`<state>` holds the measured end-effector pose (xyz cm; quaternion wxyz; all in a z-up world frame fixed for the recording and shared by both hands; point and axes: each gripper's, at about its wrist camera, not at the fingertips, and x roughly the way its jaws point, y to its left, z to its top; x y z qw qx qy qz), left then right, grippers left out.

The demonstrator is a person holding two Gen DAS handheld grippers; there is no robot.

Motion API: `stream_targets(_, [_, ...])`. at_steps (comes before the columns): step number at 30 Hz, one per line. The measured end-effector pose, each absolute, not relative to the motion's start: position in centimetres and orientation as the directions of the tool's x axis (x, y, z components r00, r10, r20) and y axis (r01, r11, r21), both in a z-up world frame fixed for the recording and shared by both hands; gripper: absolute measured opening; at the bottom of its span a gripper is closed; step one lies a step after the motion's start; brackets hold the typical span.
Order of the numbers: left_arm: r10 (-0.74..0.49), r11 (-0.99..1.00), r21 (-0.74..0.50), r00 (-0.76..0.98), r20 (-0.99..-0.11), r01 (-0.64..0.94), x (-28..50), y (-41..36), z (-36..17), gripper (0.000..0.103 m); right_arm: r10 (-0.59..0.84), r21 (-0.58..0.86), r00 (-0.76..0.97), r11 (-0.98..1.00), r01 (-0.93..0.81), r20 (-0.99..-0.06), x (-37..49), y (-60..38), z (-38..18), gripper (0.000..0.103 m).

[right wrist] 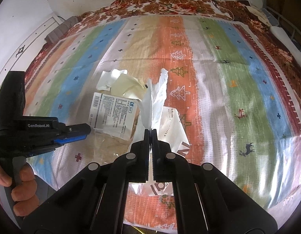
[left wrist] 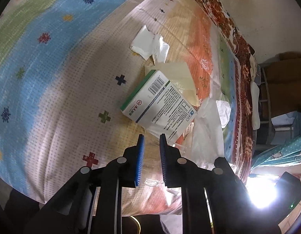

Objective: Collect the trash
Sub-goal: 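Lift the plastic cup with left tool while right tool lifts the tissue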

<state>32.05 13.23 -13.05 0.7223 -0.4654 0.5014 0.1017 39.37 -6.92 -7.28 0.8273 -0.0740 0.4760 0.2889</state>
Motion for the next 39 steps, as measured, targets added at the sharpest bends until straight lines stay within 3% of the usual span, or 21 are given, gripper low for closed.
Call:
stream_targets(2, [-0.332,0.532,-0.589,0.489,-0.806,-0.609,32.1,13.3,-12.7,0.014,0.410,0.154,0.382,0.822,-0.548,-0.828,39.3,-7.0,-7.1,0.002])
stream_targets(7, [-0.342,0.519,-0.613,0.513,-0.788,-0.596,32.3,13.3,-12.4,0.033,0.411,0.156,0.381,0.823,-0.547,-0.828,39.4,-7.0,-7.0,0.002])
stream_targets(12, [-0.362,0.487,-0.616,0.498,-0.788,-0.620,33.0,13.2,-13.3,0.040,0.409,0.149,0.389,0.822,-0.549,-0.826,39.2,-7.2,-6.7,0.002])
stream_targets(19, [-0.410,0.488,-0.600,0.440,-0.799,-0.634,34.6,12.4,-14.6,0.057,0.402,0.134,0.391,0.819,-0.559,-0.828,38.9,-7.7,-6.8,0.002])
stream_targets(21, [-0.411,0.496,-0.578,0.411,-0.814,-0.648,34.8,12.2,-15.1,0.057,0.400,0.127,0.392,0.816,-0.565,-0.828,38.7,-7.8,-6.8,0.002])
stream_targets(24, [-0.417,0.488,-0.562,0.387,-0.823,-0.668,34.6,12.2,-15.6,0.053,0.399,0.126,0.393,0.816,-0.564,-0.829,38.8,-8.0,-6.8,0.002])
stream_targets(28, [-0.426,0.494,-0.550,0.364,-0.828,-0.673,34.3,12.1,-15.7,0.029,0.403,0.130,0.390,0.815,-0.565,-0.828,38.7,-7.9,-6.7,0.002])
stream_targets(33, [-0.445,0.525,-0.562,0.356,-0.822,-0.640,34.2,11.4,-15.0,0.011,0.407,0.121,0.391,0.804,-0.582,-0.825,38.3,-7.6,-6.4,0.002])
stream_targets(34, [-0.445,0.531,-0.563,0.357,-0.821,-0.633,34.1,11.2,-14.9,0.001,0.407,0.120,0.391,0.803,-0.583,-0.826,38.2,-7.6,-6.3,0.002])
stream_targets(39, [-0.437,0.568,-0.577,0.380,-0.815,-0.586,34.2,10.8,-13.5,0.000,0.408,0.116,0.392,0.800,-0.589,-0.825,37.8,-7.6,-6.1,0.002])
